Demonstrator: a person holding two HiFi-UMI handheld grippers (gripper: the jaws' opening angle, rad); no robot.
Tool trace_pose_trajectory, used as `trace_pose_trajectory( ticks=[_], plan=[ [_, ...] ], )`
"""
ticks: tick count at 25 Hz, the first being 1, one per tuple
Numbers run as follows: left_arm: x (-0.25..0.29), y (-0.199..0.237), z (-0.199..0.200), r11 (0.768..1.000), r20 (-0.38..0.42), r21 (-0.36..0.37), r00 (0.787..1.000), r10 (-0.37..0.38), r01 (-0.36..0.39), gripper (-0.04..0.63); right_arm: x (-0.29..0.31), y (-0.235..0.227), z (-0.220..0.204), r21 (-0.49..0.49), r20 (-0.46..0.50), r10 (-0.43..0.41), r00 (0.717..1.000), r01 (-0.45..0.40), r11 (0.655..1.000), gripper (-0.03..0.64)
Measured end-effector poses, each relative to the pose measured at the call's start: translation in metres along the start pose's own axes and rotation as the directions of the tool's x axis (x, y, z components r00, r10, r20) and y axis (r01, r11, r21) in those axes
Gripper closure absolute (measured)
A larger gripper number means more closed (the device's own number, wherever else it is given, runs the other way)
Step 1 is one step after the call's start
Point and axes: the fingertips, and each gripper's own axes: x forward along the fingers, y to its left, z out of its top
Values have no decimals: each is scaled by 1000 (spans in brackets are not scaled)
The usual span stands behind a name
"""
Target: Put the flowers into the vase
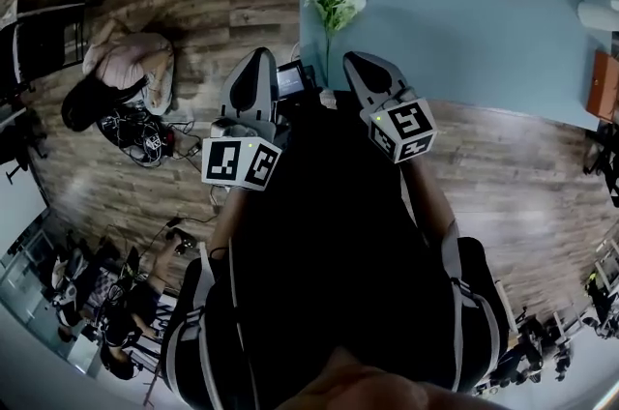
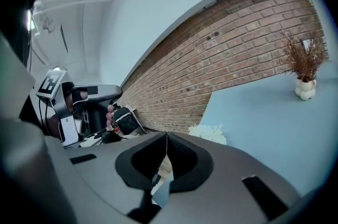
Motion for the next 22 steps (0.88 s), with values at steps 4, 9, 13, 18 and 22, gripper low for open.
trace_pose_trajectory(
  ticks=[4,9,13,18,22],
  plan=[
    [5,14,2,1000,-18,13,1000,-11,11,572,14,-6,-8,-27,-52,-49,997,47,999,598],
    [7,35,8,997,-5,-37,998,-65,65,572,30,-4,-10,-46,-67,-134,989,131,990,598],
    [9,55,7,992,-16,-72,994,-104,103,572,53,-10,-33,26,-138,-197,971,202,979,598],
    [12,69,1,984,-50,-94,986,-158,153,571,73,-32,-56,129,-217,-242,946,274,953,564],
    [18,73,4,978,-50,-105,981,-187,180,572,87,-50,-71,186,-279,-271,921,329,926,480]
  ],
)
